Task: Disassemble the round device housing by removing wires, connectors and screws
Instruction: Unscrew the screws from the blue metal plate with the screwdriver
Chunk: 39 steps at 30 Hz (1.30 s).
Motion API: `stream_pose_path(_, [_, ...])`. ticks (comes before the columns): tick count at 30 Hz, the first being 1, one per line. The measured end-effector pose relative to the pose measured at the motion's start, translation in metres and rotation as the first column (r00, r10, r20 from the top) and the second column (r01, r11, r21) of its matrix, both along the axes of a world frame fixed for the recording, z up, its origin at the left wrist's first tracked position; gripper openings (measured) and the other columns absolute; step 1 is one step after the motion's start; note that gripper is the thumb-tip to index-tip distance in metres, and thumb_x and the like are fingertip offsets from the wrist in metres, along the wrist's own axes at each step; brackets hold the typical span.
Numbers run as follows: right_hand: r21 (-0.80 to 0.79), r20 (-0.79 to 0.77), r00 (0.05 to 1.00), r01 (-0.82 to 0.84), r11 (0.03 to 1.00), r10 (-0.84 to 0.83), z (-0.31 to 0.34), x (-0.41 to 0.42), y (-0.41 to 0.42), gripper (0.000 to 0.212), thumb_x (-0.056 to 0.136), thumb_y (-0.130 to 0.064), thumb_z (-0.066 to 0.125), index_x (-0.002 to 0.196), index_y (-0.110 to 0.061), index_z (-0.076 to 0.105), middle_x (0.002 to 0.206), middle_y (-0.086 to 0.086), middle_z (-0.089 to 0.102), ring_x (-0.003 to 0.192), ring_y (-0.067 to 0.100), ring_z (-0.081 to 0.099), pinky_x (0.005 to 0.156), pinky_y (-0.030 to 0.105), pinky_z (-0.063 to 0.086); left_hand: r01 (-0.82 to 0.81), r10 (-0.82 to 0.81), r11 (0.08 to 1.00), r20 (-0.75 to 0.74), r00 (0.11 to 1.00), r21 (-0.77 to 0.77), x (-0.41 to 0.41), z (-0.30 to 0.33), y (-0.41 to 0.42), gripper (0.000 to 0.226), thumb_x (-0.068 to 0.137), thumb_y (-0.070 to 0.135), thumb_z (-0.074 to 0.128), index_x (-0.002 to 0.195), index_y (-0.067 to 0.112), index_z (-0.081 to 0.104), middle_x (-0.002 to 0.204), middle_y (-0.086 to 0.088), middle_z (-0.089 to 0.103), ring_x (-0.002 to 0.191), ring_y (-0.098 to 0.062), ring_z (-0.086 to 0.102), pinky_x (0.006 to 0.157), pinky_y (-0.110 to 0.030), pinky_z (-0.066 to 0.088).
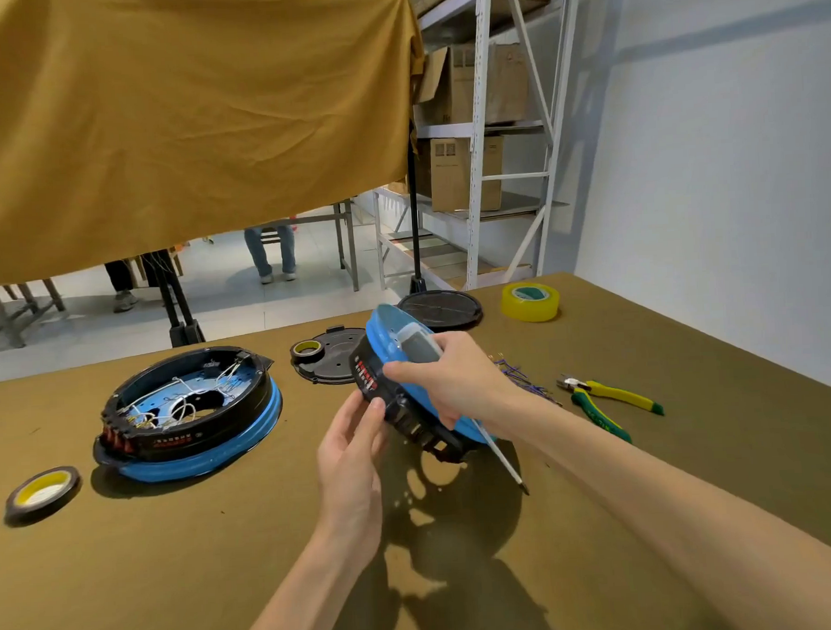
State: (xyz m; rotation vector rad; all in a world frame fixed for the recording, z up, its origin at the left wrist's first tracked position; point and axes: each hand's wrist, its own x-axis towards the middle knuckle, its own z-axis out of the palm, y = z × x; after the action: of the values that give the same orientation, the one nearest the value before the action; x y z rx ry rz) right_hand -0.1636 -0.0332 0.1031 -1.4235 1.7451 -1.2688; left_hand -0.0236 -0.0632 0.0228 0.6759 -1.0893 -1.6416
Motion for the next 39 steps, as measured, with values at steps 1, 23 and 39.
stream_pose_path(1, [0.04, 0.036, 0.998, -0.047, 0.998, 0.045, 0.002, 0.003, -0.003, 0.047, 0.09, -0.038, 0.074, 0.107, 0.003, 0.06, 0.059, 0.005, 0.048, 0.038, 0.017, 0.042, 0.038, 0.027, 0.039, 0.009, -0.009, 0.999, -0.021, 1.0, 0.035, 0.002, -0.003, -0.001, 0.037, 0.084, 0.033, 0.073, 0.12, 0.032, 0.063, 0.12, 0.006, 0.076, 0.116, -0.012, 0.07, 0.105, -0.037, 0.047])
stream_pose_path(23, [-0.253, 0.332, 0.942, 0.041, 0.967, 0.047, 0.014, -0.019, -0.026, 0.035, 0.096, -0.03, 0.069, 0.099, 0.004, 0.063, 0.063, 0.008, 0.062, 0.039, 0.017, 0.04, 0.039, 0.025, 0.038, 0.235, -0.378, 0.873, 0.288, 0.88, 0.427, 0.046, -0.028, -0.068, 0.07, 0.068, 0.047, 0.082, 0.114, -0.004, 0.069, 0.111, -0.025, 0.075, 0.098, -0.035, 0.071, 0.078, -0.042, 0.06])
stream_pose_path(39, [-0.475, 0.517, 0.854, 0.236, 0.848, 0.052, -0.02, 0.011, -0.069, 0.03, 0.1, -0.016, 0.063, 0.075, -0.006, 0.052, 0.056, 0.006, 0.047, 0.039, 0.017, 0.037, 0.042, 0.027, 0.039, 0.581, -0.646, 0.736, 0.617, 0.45, 0.347, 0.029, -0.024, -0.095, 0.087, 0.075, 0.083, 0.06, 0.125, 0.012, 0.073, 0.123, -0.011, 0.074, 0.124, -0.03, 0.064, 0.11, -0.042, 0.05])
